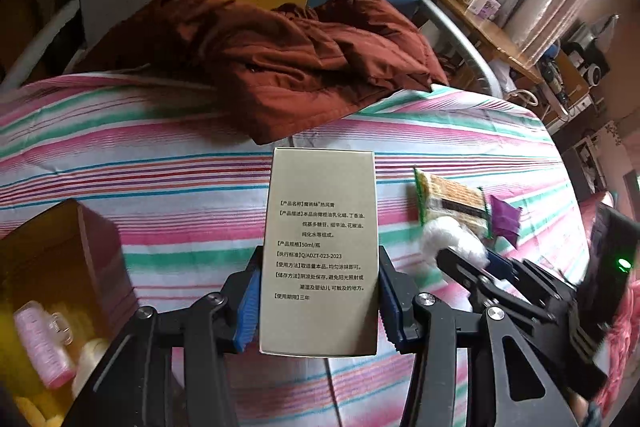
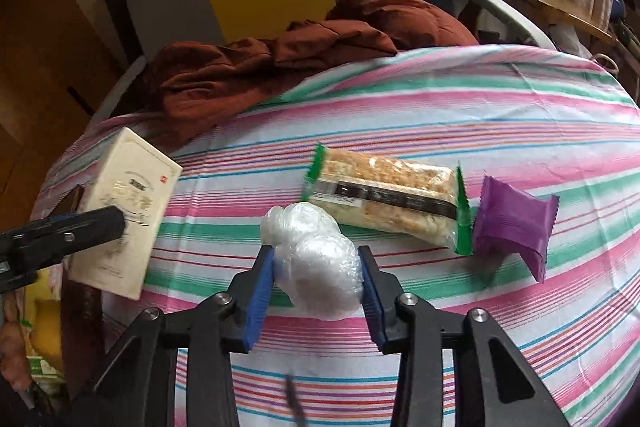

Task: Organize objects
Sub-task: 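Grasp the white printed box with the left tool while the right tool grasps the plastic-wrapped ball, then carry the white box and wrapped ball over the gold tray and release both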

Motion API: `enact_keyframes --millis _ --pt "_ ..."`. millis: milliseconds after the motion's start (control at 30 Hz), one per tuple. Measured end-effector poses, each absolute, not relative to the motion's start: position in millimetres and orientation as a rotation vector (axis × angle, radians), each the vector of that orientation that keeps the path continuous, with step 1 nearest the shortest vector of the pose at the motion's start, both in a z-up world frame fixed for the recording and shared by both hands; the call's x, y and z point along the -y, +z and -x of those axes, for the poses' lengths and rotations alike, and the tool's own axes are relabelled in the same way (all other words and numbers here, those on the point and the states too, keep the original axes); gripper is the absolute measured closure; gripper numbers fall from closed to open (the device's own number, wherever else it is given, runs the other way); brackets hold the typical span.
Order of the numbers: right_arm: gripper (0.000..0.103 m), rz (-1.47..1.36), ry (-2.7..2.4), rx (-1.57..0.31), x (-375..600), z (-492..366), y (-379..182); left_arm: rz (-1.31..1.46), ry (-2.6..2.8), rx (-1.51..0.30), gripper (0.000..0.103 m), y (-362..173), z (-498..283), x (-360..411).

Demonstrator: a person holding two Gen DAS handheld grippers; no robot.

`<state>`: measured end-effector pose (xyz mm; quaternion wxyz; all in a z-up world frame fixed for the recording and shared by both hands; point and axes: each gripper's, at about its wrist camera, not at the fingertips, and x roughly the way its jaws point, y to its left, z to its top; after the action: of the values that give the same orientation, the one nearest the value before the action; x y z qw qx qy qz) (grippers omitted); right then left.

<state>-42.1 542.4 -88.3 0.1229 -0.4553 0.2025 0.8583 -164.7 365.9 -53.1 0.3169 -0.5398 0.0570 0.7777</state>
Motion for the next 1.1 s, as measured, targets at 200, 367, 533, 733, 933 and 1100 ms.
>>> enact_keyframes --millis 200,367,533,733,933,1100 --pt "0.063 1.266 2.605 -0.583 -530 35 -70 1.305 2.066 -0.086 0.053 -6 146 -324" --pt "0.063 1.233 2.632 -0.55 -523 31 -60 1.216 2.135 -0.006 0.053 37 136 -253" --pt "0.063 1.203 2.645 -0.567 -516 26 -52 1.168 2.256 0.083 0.053 55 133 -168" --pt "0.063 1.197 2.723 -0.545 -477 23 -33 1.22 2.411 0.215 0.053 34 135 -67" --pt "0.063 1.197 2.873 -0.562 -404 30 -11 1.295 2.461 0.343 0.053 -5 133 -17" --pt "0.063 1.227 3.008 -0.538 -333 45 3 1.305 2.455 0.421 0.052 -26 132 -1"
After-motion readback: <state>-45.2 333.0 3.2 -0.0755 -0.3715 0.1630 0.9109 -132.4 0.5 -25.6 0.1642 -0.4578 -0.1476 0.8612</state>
